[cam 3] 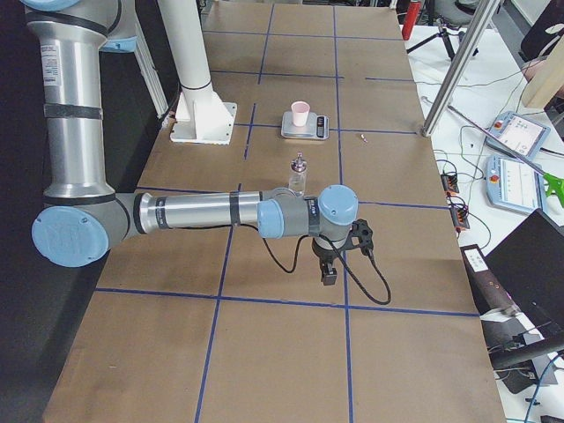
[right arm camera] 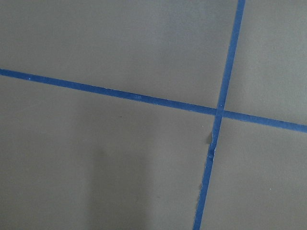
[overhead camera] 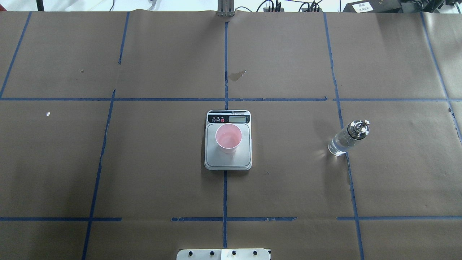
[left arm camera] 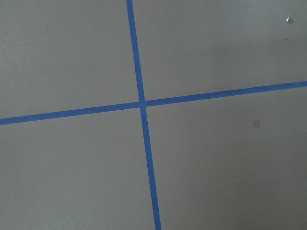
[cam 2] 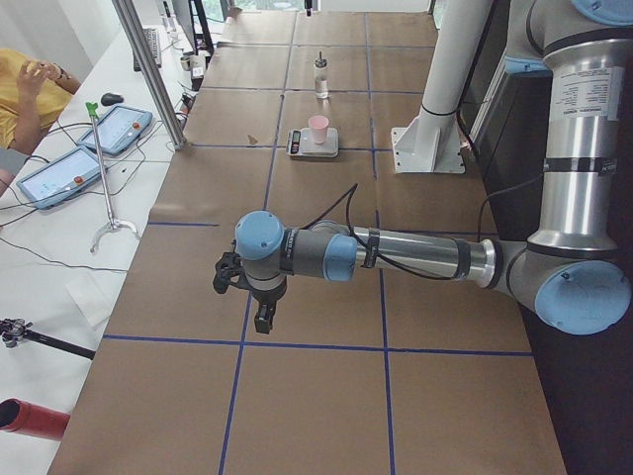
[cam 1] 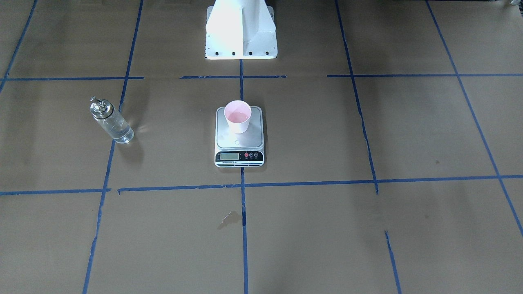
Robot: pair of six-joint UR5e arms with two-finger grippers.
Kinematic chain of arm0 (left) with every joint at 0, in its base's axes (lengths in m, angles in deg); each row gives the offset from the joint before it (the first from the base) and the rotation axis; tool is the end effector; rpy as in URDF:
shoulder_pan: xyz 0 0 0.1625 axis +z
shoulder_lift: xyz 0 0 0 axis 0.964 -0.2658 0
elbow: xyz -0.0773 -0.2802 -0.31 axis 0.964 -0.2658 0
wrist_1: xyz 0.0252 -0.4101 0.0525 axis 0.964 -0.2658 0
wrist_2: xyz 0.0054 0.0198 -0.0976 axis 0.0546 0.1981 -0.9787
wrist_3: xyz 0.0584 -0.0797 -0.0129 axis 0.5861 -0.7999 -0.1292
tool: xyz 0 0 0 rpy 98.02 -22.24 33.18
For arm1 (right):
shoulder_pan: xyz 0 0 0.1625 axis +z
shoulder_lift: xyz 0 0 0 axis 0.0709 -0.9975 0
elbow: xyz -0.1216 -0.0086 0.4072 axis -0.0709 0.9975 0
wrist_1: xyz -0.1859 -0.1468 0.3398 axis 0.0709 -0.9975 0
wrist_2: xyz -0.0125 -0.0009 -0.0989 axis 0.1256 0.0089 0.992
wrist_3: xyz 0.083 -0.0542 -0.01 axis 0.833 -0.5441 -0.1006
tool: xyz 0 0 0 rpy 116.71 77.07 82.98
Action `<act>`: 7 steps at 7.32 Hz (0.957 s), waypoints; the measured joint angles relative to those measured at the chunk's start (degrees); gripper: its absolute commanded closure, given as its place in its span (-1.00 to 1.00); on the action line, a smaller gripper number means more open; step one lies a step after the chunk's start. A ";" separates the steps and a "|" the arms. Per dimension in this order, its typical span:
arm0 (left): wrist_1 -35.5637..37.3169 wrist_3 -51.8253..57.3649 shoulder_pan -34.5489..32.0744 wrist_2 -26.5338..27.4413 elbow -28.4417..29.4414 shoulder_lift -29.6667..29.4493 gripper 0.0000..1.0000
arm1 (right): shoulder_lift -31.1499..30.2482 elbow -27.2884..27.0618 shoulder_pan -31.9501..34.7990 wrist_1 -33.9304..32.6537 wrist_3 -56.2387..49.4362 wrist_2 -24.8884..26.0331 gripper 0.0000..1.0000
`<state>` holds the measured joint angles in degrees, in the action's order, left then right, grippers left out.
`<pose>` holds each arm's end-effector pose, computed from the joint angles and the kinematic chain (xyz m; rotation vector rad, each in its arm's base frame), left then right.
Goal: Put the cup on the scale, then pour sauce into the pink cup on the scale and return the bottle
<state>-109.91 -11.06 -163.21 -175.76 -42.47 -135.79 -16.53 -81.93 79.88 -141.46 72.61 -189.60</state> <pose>-0.0488 -0.4902 0.6036 0.1092 0.8157 0.1023 0.0079 -0.5021 0.6073 0.0776 -0.8171 -0.1710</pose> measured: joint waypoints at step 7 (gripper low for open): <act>5.47 0.19 0.10 2.34 -0.53 -0.71 -1.00 | 0.37 -0.20 -0.93 0.59 -0.12 2.34 -1.00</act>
<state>-104.44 -10.86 -163.11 -173.42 -43.00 -136.49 -16.16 -82.13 78.95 -140.87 72.49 -187.26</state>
